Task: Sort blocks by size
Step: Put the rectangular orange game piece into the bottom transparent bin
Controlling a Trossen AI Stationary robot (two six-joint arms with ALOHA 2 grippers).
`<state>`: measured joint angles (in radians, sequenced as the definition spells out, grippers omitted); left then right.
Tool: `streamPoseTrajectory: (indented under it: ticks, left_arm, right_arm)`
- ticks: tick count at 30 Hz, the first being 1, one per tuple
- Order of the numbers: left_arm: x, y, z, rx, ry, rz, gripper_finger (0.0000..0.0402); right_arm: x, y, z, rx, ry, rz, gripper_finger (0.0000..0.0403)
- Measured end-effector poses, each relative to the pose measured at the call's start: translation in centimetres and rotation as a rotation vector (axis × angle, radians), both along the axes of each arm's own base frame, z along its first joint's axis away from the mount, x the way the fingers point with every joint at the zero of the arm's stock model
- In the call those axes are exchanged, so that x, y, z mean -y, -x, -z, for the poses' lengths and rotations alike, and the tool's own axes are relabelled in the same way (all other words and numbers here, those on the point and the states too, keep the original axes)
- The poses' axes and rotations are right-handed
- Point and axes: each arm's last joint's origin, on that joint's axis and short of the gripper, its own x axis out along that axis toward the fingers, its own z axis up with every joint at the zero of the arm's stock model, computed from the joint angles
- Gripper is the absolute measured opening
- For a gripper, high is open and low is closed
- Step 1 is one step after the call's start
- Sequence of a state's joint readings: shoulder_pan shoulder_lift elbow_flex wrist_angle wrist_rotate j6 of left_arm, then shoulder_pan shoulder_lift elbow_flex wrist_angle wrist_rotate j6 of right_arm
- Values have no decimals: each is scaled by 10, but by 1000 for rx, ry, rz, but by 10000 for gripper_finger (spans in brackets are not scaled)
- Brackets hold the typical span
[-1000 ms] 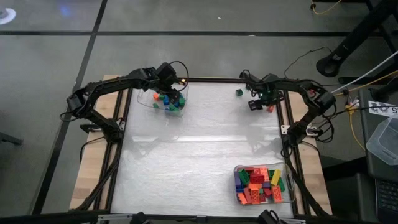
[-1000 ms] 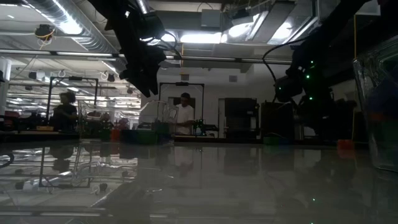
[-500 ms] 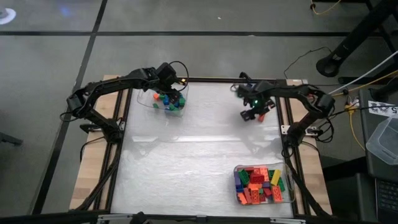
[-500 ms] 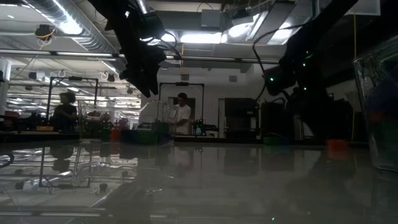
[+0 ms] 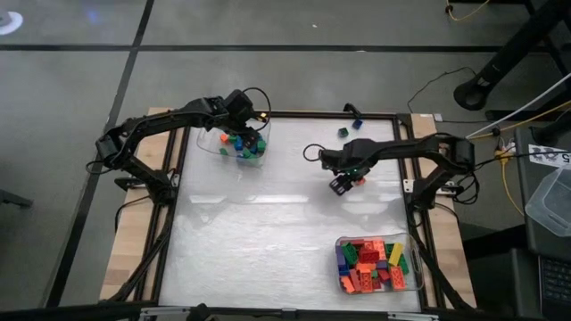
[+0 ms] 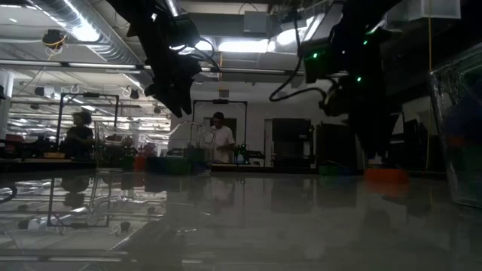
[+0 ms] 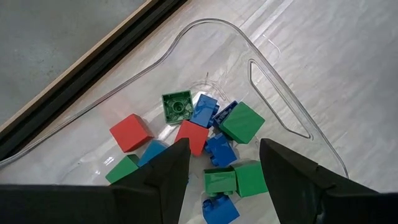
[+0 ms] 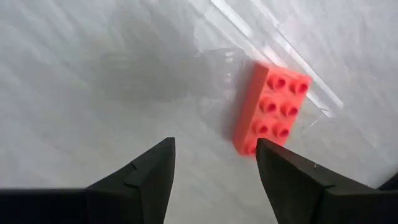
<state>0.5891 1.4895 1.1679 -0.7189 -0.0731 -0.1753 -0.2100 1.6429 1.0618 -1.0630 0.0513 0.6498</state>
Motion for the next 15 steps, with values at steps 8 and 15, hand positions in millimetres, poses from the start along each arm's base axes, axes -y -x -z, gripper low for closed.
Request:
streamPoseTrajectory:
  ticks: [8, 15]
  left_arm:
    - [0, 0, 0, -2, 1, 0, 182]
    - [0, 0, 0, -3, 2, 0, 182]
  right_arm:
    - [3, 17, -25, 22, 79, 33, 222]
    - [21, 30, -5, 43, 100, 113, 222]
